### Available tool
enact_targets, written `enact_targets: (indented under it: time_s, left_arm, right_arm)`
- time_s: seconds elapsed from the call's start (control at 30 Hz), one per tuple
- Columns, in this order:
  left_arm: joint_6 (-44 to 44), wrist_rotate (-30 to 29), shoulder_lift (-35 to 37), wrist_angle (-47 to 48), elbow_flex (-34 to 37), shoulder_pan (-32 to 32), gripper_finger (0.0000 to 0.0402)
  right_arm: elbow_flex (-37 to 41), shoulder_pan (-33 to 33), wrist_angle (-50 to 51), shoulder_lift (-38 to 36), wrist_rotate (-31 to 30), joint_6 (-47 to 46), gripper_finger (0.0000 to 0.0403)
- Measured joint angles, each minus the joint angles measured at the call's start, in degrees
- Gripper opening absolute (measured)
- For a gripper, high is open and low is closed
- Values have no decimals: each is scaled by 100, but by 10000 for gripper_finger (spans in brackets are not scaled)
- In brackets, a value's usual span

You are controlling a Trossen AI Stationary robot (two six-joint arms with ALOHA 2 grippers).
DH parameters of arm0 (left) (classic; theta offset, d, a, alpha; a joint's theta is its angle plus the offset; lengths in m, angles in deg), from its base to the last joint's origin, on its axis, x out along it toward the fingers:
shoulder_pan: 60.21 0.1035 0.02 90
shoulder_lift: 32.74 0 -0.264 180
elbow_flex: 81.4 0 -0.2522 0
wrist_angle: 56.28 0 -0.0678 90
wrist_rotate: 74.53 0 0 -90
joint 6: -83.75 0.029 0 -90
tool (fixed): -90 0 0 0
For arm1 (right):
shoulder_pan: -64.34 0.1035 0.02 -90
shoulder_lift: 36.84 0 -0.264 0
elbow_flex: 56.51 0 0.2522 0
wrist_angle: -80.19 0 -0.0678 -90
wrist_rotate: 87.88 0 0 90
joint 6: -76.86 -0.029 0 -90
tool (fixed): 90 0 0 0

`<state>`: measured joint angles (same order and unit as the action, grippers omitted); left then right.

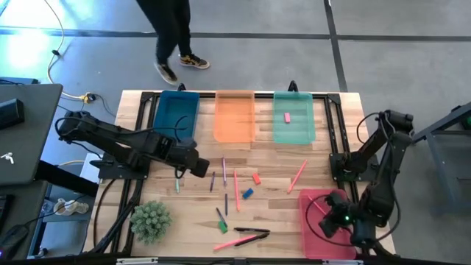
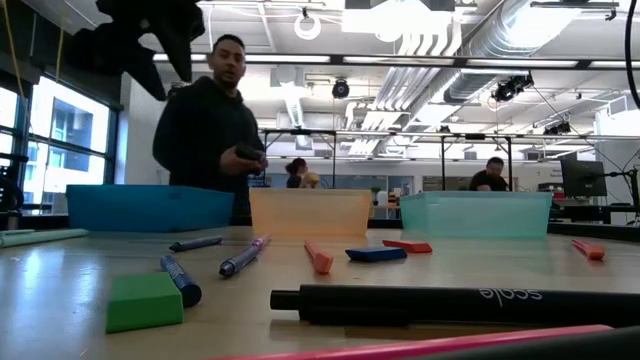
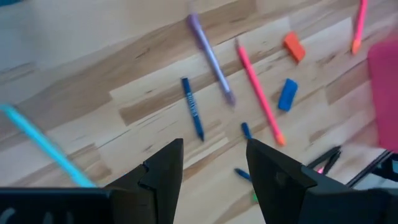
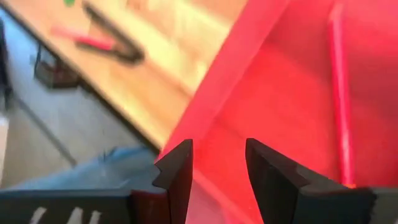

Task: Sort crayons/erasers/pens/pencils in bins
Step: Put the top blue crayon into the blue bin

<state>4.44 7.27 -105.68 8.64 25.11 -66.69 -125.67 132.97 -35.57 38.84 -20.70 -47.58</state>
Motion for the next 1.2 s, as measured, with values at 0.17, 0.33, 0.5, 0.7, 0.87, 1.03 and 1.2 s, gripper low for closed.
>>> enact_targets:
  time_s: [0.17, 0.33, 0.5, 0.7, 0.87, 1.03, 1.2]
  left_arm:
    - [94, 26, -414, -174, 4, 1, 165]
    - [151, 26, -858, -374, 5, 2, 165]
    - [155, 55, -1292, -719, 0, 2, 165]
    - [151, 132, -1779, -1004, 2, 0, 165]
    - [133, 216, -2144, -1299, -3, -23, 165]
    - [49, 217, -2469, -1372, 2, -83, 165]
    - [42, 215, -2747, -1519, 2, -131, 165]
  right_arm:
    - [0, -492, 866, -269, -184, 56, 142]
    - [0, -1012, 1228, -591, -281, 458, 142]
    - [0, -1541, 1504, -899, -321, 940, 142]
    - [-2, -2118, 1574, -1198, -330, 1819, 142]
    - [-2, -2398, 1610, -1245, -317, 2361, 142]
    - [-2, -2544, 1636, -1231, -180, 2604, 142]
    - [-2, -2571, 1679, -1235, -120, 2702, 142]
